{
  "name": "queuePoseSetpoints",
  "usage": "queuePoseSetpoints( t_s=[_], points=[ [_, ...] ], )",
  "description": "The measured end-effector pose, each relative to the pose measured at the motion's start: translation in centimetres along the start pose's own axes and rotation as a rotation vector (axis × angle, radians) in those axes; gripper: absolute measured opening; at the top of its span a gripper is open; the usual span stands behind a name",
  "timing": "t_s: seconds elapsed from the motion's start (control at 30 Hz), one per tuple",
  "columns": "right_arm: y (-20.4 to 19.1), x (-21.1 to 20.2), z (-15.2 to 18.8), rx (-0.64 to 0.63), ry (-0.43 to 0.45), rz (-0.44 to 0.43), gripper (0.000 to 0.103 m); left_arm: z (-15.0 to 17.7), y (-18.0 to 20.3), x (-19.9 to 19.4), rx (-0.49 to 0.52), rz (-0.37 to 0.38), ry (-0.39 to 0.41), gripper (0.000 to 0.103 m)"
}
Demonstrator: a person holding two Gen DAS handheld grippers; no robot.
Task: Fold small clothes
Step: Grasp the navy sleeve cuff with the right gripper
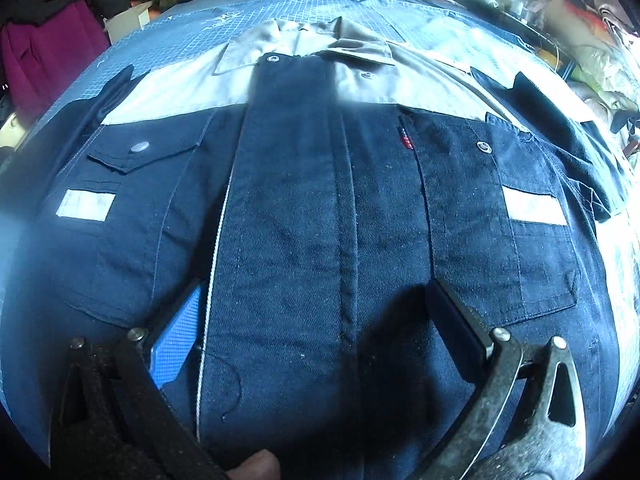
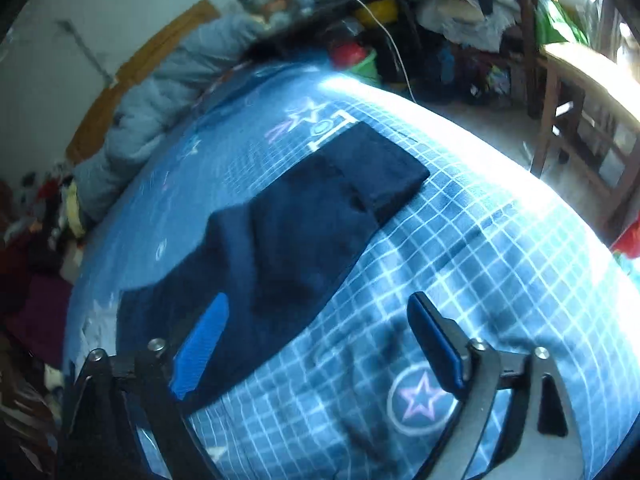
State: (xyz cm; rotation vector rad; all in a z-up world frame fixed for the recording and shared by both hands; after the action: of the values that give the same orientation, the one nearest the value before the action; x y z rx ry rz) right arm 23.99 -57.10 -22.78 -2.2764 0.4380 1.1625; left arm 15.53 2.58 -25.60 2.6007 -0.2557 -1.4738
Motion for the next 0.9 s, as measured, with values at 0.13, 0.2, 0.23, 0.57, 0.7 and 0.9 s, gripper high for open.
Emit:
queuePoseSetpoints(
  t_s=[0.13,0.2,0.23,0.57,0.7,0.9],
  points=[
    [0.3,2.8,-2.3,0.016,-0.036,-0.007,0.079,0.0,-0.2,-0.1,-0.004,0.003,-0.002,0.103],
    [0.3,3.6,-3.0,0.023,-0.031,-0.009,0.079,0.2,-0.3,-0.2,-0.005,0.003,-0.002,0.103],
    [0.3,3.9,-3.4,0.021,-0.025,-0.007,0.078,0.1,-0.2,-0.2,-0.006,0.002,-0.003,0.103],
    [-8.0,-0.7,-4.0,-0.073,0.087,-0.117,0.009,-2.4,-0.7,-1.5,-0.002,-0.077,0.04,0.1],
    [-22.3,-8.7,-1.5,-0.228,0.168,-0.336,0.009,-5.0,-3.6,-6.6,-0.047,-0.089,0.179,0.1],
    [-47.5,-13.5,9.6,-0.493,0.161,-0.622,0.01,-7.2,-9.8,-15.2,-0.13,-0.127,0.362,0.1]
  ],
)
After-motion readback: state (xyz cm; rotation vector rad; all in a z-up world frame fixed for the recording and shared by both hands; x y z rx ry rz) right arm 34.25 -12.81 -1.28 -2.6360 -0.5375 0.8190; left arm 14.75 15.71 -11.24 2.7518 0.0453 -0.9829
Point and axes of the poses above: each gripper's, at about its wrist camera, not at the fingertips, and x roughly the way its jaws point, y to its right, z to its underside, the point moved 4 cm from there along x, roughly the way its jaws point, and after that the axes turned 11 degrees about z, right-handed, at the moved point
